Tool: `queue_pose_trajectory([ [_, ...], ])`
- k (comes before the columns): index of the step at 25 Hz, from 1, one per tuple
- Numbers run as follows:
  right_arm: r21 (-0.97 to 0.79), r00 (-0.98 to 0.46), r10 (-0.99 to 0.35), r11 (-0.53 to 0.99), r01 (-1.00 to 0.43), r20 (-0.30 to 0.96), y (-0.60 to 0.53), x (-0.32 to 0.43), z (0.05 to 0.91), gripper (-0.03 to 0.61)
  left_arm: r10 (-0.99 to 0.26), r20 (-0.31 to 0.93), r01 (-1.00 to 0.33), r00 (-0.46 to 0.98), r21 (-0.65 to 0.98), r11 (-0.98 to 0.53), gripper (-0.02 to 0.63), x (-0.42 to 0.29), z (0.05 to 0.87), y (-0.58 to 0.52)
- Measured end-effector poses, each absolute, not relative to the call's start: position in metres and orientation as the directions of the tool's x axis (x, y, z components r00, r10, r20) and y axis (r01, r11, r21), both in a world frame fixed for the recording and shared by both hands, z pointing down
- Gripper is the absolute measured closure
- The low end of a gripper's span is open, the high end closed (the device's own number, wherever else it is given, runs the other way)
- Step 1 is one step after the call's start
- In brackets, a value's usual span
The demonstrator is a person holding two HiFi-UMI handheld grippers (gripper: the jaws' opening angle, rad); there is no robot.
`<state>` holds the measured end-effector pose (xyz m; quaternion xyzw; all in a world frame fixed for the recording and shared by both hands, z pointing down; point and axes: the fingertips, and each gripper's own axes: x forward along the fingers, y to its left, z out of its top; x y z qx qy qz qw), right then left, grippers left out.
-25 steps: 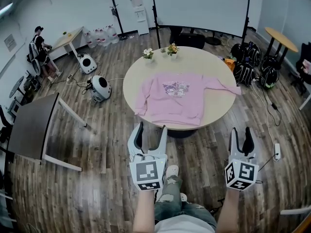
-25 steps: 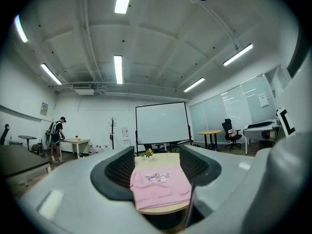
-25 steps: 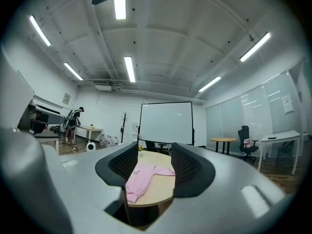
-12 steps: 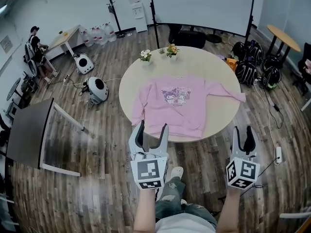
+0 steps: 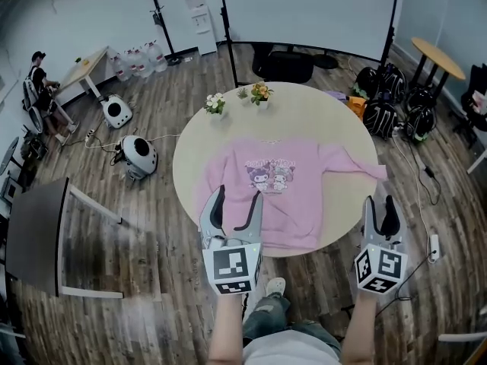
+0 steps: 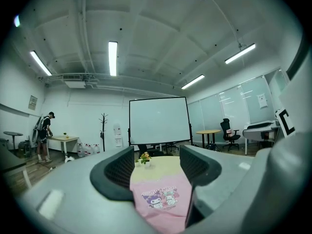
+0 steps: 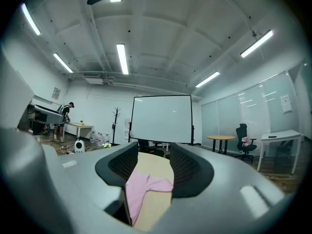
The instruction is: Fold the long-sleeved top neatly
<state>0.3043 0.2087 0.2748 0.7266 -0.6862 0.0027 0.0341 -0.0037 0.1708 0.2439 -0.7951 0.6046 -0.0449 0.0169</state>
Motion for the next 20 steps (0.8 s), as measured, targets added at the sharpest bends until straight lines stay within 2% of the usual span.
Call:
queue_pose_trajectory([
  [9,0.069,0.103,-0.993,-0.099,-0.993,0.066,0.141,0.305,0.279,0.354,-0.947,0.056,-0.944,0.316,-0.078,-0.320,0.333,-0.002,0.249,0.089],
  [20,0.079,0.172,-0.978,-0.164,-0.983,0.116,0.118,0.324,0.293,0.356,-0.927,0.099,-0.928,0.361,-0.061,-0.367,0.333,0.011,0.266,0.054],
])
